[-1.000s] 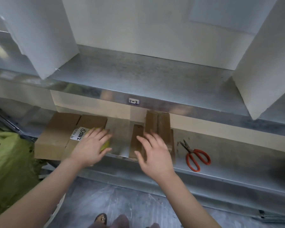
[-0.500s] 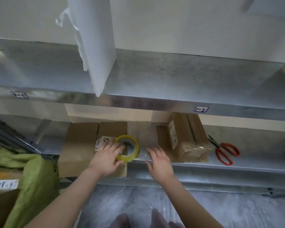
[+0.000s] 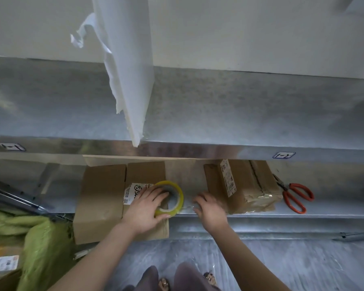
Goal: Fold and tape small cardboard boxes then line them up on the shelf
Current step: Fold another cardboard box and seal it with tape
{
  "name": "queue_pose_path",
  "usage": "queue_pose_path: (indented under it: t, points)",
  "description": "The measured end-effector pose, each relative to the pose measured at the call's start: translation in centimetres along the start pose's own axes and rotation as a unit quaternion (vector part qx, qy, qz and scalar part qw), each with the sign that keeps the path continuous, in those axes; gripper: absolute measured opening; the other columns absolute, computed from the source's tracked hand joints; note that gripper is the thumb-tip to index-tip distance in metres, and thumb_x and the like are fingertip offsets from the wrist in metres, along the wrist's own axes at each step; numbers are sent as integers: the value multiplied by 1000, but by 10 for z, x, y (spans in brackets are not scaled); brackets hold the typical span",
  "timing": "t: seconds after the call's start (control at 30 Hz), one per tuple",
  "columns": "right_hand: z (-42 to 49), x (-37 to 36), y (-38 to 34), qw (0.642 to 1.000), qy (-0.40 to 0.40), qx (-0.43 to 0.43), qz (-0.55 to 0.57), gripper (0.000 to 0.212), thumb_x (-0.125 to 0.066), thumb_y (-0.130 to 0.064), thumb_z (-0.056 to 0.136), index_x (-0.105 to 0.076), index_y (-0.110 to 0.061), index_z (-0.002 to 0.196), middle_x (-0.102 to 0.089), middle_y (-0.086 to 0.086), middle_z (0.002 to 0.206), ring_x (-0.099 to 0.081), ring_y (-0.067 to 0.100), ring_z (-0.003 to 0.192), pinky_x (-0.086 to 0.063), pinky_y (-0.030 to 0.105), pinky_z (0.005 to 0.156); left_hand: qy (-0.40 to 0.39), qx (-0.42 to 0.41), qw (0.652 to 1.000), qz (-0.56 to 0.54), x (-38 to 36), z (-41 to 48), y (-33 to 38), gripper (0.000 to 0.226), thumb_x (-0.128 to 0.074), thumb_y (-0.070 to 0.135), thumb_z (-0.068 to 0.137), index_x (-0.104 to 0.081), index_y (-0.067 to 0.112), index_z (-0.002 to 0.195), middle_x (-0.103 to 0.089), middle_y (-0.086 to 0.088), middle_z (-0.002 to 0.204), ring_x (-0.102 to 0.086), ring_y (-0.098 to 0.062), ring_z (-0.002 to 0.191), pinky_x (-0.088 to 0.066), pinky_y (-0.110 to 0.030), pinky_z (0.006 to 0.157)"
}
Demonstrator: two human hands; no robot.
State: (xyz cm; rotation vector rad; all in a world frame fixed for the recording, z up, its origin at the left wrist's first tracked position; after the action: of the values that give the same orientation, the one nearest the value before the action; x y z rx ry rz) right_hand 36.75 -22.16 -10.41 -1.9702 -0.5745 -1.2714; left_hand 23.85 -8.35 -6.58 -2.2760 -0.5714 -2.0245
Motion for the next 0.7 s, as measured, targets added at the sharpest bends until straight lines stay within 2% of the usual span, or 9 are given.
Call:
queue_pose_path:
  t: [0.1, 0.17, 0.33, 0.43, 0.5, 0.6, 0.7]
  points:
    - [1, 4, 2, 999, 28, -3, 35, 16, -55, -36, 95, -62, -26, 105, -51, -7, 117, -49, 16, 109, -39, 28, 83, 9, -2, 1000, -8, 1, -1, 1, 70, -40, 69, 88, -34, 31, 147, -32, 8, 153, -18, -12, 145, 1, -34, 119]
    - [2, 8, 6, 998, 38, -5, 52, 12, -57, -33, 93, -64, -24, 98, -53, -8, 107, -51, 15, 102, -33, 25, 74, 12, 1, 1000, -14, 2, -2, 0, 69, -41, 69, 88, -35, 31, 146, -31, 9, 153, -17, -12, 145, 2, -33, 118]
    - [-1, 12, 0, 997, 35, 23, 68, 5, -53, -19, 93, -57, -18, 90, -53, -7, 96, -47, 14, 97, -30, 25, 69, -12, -33, 999, -14, -4, -3, 9, 59, -37, 61, 94, -33, 35, 147, -27, 12, 156, -11, -9, 147, 8, -26, 115]
    - [-10, 15, -6, 994, 40, 40, 93, 11, -51, -18, 94, -47, -21, 85, -48, -10, 87, -42, 11, 88, -30, 27, 66, -45, -27, 998, -28, -13, -5, 8, 62, -35, 63, 94, -30, 36, 149, -31, 12, 155, -16, -11, 146, 7, -26, 115]
    - [-16, 15, -7, 993, 31, 39, 108, 10, -49, -22, 96, -44, -24, 86, -48, -10, 86, -43, 9, 82, -30, 25, 67, -50, -13, 998, -33, -14, -4, 6, 65, -47, 60, 91, -31, 33, 148, -34, 9, 153, -20, -14, 145, 2, -28, 118]
    - [-20, 15, -7, 987, 13, 3, 158, 7, -52, -25, 93, -50, -24, 86, -55, -8, 84, -53, 11, 78, -37, 25, 66, -46, 6, 997, -66, -10, 1, 5, 54, -66, 39, 87, -46, 31, 137, -49, 6, 139, -34, -18, 137, -15, -30, 117]
    - [-18, 21, -4, 977, 6, -62, 206, 13, -62, -31, 89, -54, -23, 82, -59, -6, 76, -57, 13, 74, -40, 24, 63, -45, -5, 997, -70, -3, 6, 9, 35, -69, 35, 85, -58, 29, 118, -59, 7, 117, -46, -16, 120, -31, -26, 103]
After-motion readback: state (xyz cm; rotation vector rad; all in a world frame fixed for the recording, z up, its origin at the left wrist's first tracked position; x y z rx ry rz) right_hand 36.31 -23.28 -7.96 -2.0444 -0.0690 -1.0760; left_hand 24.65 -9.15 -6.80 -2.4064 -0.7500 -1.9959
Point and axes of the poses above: each hand's wrist, its own z-axis towards the middle knuckle, its own x-axis out of the back of the hand, y = z × x, the point moved 10 cm from there along z, towards the middle knuckle
